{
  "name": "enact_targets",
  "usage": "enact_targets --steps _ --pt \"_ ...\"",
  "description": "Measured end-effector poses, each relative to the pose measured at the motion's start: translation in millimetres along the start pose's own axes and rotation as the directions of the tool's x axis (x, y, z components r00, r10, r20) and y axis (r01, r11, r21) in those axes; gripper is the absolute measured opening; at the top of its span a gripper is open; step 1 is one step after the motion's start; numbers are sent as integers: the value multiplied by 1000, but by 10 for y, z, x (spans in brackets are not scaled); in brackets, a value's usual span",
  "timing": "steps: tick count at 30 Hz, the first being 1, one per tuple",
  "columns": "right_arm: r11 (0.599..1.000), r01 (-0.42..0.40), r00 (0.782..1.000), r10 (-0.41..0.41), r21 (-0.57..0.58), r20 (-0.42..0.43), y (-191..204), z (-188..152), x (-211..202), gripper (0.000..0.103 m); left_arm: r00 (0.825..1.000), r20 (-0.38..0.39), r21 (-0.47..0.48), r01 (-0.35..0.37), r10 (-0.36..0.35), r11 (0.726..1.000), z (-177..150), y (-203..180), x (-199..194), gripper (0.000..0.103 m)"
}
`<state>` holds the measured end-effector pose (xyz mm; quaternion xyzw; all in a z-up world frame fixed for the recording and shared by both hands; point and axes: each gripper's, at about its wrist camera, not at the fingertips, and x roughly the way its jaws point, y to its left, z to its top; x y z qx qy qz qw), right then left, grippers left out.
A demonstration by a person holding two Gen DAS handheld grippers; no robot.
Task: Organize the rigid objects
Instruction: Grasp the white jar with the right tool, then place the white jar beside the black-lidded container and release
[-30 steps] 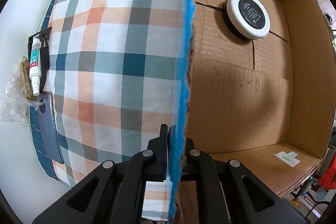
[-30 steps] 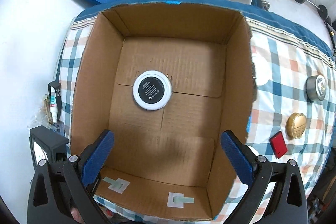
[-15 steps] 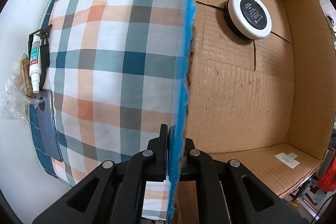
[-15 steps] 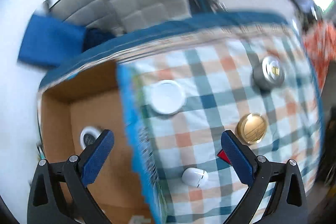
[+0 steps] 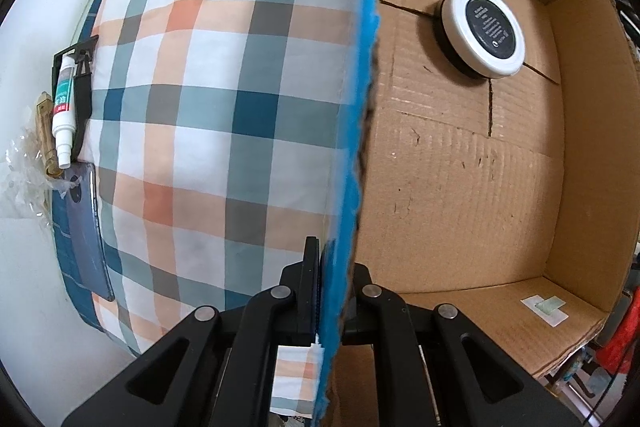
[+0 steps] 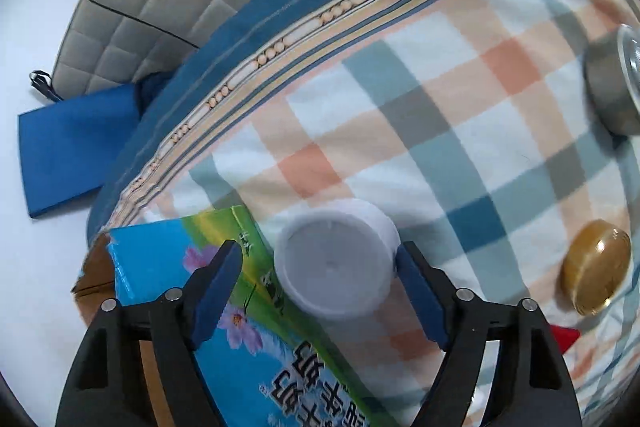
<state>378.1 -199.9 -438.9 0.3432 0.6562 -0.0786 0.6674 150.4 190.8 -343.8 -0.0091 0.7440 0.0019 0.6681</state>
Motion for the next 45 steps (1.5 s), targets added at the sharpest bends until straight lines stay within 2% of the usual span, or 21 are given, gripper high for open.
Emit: enact_targets --steps 2,9,11,14,17,20,24,34,36,42,45 --pt "1000 26 1000 -26 0 -1 25 26 45 85 1000 0 -1 -2 2 1000 10 10 4 4" --pt "999 44 999 -43 29 -26 -110 73 163 80 1000 -4 3 -4 4 1000 45 40 42 5" --pt "999 26 998 -25 24 -52 -86 79 239 80 1000 -3 6 -9 9 1000 5 6 33 5" --pt "999 41 996 -39 19 -80 -118 93 355 78 1000 -2 3 -4 4 1000 -3 -14 37 5" --pt "992 122 988 -125 -40 -93 -82 62 340 78 1000 2 -1 -2 2 1000 -10 -22 41 5" --pt "971 207 970 -219 -116 -103 -107 -16 307 78 1000 3 -4 6 -6 1000 -27 8 39 5" --pt "947 272 951 -292 -169 -104 -185 -84 259 78 1000 3 -1 7 -7 1000 -29 21 39 5" --pt "947 274 947 -296 -166 -127 -390 -153 323 78 1000 4 0 3 -3 1000 -28 53 59 5" --pt "948 268 946 -292 -171 -138 -372 -134 383 74 1000 5 -2 4 -4 1000 -26 52 59 5" --pt "944 278 949 -299 -178 -103 -322 -188 326 72 1000 8 0 0 0 1000 -27 31 54 5" --pt "951 248 963 -263 -187 -60 -262 -364 97 72 1000 9 -1 1 -1 1000 -34 31 53 5"
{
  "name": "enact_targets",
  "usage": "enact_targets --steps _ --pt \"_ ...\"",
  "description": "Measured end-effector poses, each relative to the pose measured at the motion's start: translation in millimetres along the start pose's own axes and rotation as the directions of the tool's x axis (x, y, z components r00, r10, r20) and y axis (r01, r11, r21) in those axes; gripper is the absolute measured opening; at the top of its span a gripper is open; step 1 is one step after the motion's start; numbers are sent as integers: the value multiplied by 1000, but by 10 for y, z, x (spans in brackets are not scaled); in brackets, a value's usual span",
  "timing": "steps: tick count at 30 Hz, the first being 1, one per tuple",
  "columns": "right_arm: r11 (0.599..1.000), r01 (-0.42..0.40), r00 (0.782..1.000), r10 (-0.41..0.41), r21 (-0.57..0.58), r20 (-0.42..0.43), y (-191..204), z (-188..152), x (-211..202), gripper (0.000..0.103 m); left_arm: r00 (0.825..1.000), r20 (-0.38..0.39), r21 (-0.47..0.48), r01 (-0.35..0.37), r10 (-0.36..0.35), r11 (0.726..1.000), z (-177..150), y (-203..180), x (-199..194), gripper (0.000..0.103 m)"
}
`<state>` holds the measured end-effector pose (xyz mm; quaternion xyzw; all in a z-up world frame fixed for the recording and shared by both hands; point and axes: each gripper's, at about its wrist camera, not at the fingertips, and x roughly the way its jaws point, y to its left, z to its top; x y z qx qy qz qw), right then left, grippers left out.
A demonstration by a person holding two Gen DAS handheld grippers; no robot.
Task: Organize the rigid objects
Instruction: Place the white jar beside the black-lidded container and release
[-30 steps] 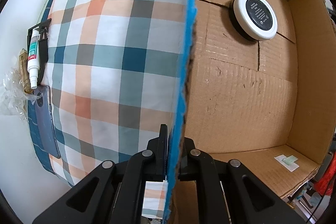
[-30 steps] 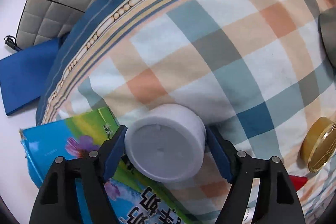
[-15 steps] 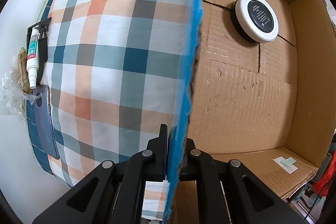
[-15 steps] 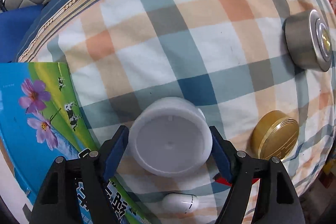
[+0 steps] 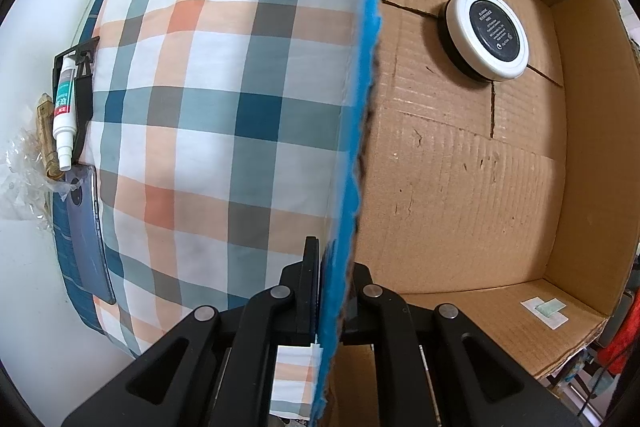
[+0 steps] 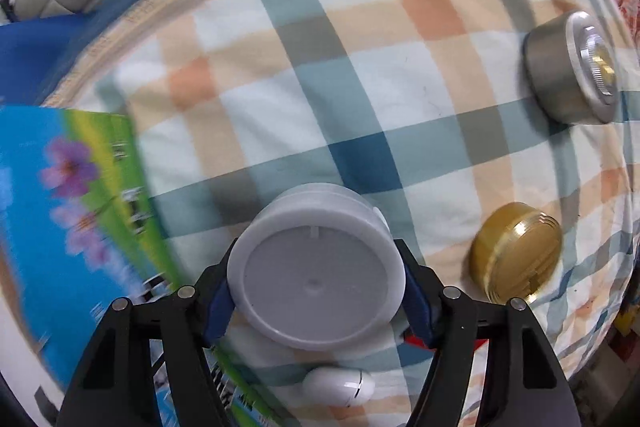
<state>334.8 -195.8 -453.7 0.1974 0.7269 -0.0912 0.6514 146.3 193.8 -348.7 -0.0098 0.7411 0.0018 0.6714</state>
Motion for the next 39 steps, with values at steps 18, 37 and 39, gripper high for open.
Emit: enact_targets --steps 18,37,39 --pt "920 -253 954 288 -298 78 871 -978 -1388 72 1000 1 7 0 0 1000 3 -13 -18 4" --pt "926 -94 993 113 -365 32 1584 -964 -572 72 1000 1 6 8 -9 1000 7 35 0 4" --pt "930 -77 996 92 -360 23 1603 -925 -476 72 1000 -1 6 9 -9 1000 12 44 5 4"
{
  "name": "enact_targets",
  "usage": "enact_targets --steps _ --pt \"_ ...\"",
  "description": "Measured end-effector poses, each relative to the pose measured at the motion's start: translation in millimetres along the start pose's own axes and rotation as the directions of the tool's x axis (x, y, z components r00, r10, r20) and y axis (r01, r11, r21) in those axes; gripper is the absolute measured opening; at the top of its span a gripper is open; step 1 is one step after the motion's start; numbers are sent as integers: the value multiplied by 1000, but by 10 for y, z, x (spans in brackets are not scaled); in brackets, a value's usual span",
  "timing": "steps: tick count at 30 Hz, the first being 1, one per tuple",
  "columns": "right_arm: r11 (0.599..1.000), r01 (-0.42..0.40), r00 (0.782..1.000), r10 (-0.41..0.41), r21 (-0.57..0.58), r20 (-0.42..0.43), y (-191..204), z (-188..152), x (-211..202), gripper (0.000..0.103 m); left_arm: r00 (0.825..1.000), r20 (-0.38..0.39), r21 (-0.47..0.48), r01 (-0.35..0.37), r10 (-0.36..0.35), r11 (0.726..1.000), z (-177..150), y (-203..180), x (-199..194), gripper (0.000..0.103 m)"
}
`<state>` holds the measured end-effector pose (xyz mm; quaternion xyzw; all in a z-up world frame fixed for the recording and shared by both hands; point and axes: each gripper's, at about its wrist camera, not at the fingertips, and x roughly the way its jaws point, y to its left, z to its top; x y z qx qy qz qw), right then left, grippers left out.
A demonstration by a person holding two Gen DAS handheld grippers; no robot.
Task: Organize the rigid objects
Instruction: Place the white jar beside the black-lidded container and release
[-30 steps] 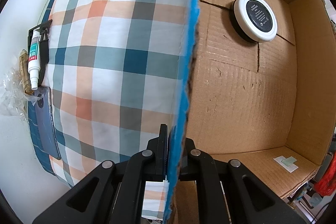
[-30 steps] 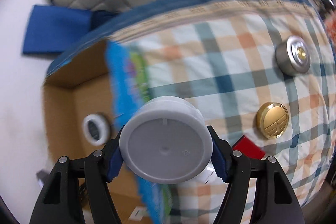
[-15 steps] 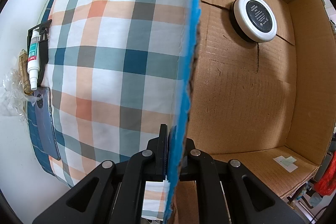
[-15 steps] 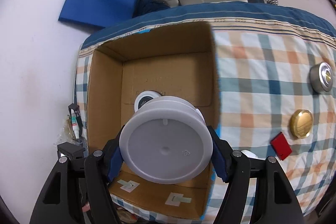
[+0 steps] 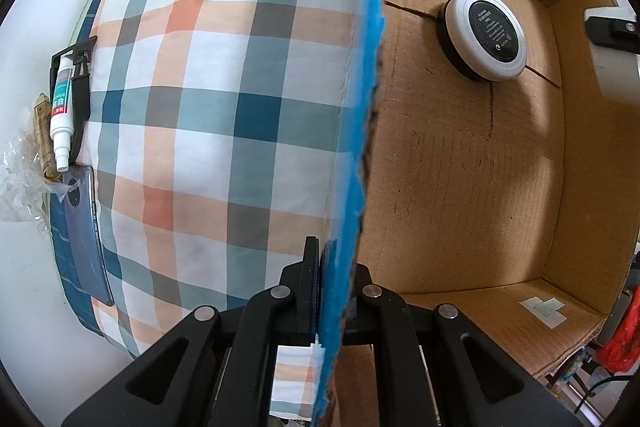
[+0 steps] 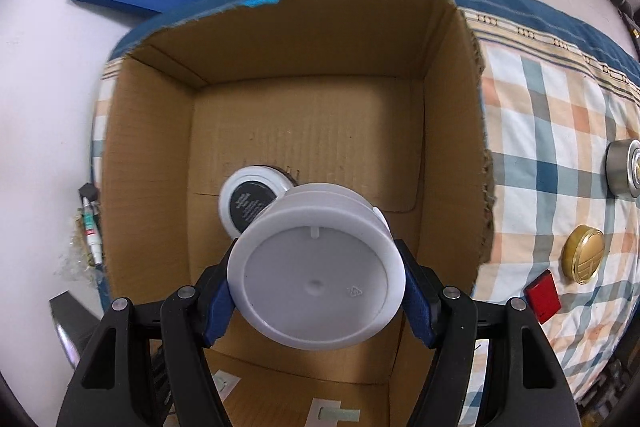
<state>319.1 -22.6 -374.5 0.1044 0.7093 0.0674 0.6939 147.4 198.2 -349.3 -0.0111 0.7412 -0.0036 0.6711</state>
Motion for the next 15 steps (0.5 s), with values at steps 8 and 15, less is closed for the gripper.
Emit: enact_targets --steps 8,15 --pt "997 71 997 -71 1 -38 17 136 261 72 1000 -2 4 0 0 1000 11 -9 17 4" --pt "990 142 988 -142 -2 -60 50 182 379 73 1000 -2 8 -3 3 1000 6 -25 27 4"
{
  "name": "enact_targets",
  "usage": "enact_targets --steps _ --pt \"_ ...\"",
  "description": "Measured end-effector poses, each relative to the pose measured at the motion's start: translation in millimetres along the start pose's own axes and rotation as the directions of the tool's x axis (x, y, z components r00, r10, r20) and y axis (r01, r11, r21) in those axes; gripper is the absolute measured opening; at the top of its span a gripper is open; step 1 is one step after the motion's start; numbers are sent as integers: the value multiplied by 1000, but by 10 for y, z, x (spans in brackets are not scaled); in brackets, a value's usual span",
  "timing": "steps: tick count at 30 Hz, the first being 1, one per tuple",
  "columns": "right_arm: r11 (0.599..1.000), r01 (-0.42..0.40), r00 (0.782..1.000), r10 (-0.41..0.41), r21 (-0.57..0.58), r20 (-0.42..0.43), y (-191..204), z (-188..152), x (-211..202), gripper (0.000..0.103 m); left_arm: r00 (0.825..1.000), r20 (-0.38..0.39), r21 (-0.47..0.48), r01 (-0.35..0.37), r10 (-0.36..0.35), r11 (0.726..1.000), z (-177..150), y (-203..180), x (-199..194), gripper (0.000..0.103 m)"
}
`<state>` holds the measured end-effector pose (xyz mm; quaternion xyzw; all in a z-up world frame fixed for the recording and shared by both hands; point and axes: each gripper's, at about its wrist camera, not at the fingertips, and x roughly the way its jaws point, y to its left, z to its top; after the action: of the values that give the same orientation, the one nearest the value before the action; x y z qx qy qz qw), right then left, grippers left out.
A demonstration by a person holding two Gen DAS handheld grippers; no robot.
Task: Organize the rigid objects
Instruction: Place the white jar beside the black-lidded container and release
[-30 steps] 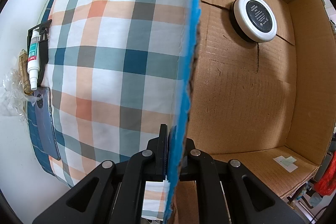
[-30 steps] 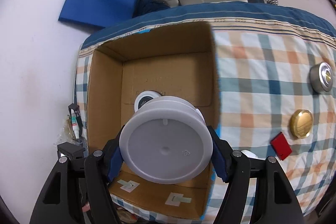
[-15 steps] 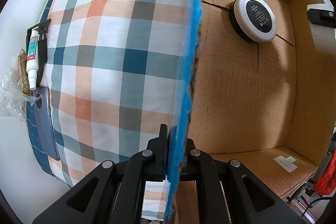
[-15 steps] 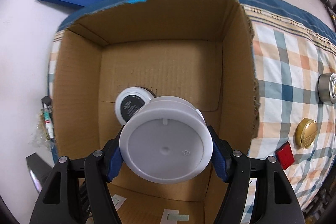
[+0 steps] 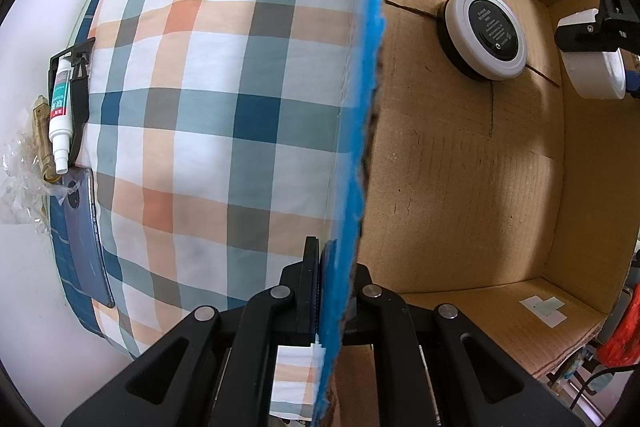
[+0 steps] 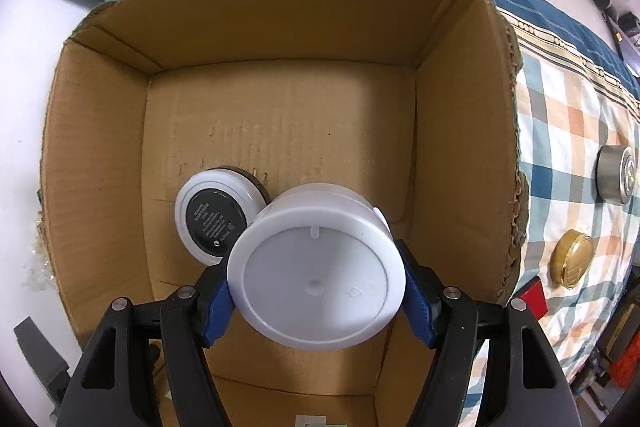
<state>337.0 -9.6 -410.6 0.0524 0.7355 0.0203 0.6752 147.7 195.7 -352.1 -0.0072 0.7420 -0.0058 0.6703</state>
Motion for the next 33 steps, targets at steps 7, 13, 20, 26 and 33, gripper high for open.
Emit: enact_targets --steps 7,13,20,26,33 --pt "1000 19 999 -19 13 -26 73 41 29 90 1000 1 0 1 -1 1000 7 -19 -6 4" --pt "1000 -12 1000 12 11 -24 102 23 -74 99 1000 2 -1 2 -2 1000 7 -25 -5 4" --pt "999 -35 999 35 -1 -2 112 -206 -246 103 1000 5 -1 -1 1 1000 0 -26 -11 4" --pt "998 -55 998 55 1 43 146 -436 -493 103 1000 9 -1 -5 5 1000 -24 -28 -18 4" --pt "995 -97 990 98 -13 97 205 -718 -847 103 1000 9 -1 -12 12 1000 -44 -35 -28 4"
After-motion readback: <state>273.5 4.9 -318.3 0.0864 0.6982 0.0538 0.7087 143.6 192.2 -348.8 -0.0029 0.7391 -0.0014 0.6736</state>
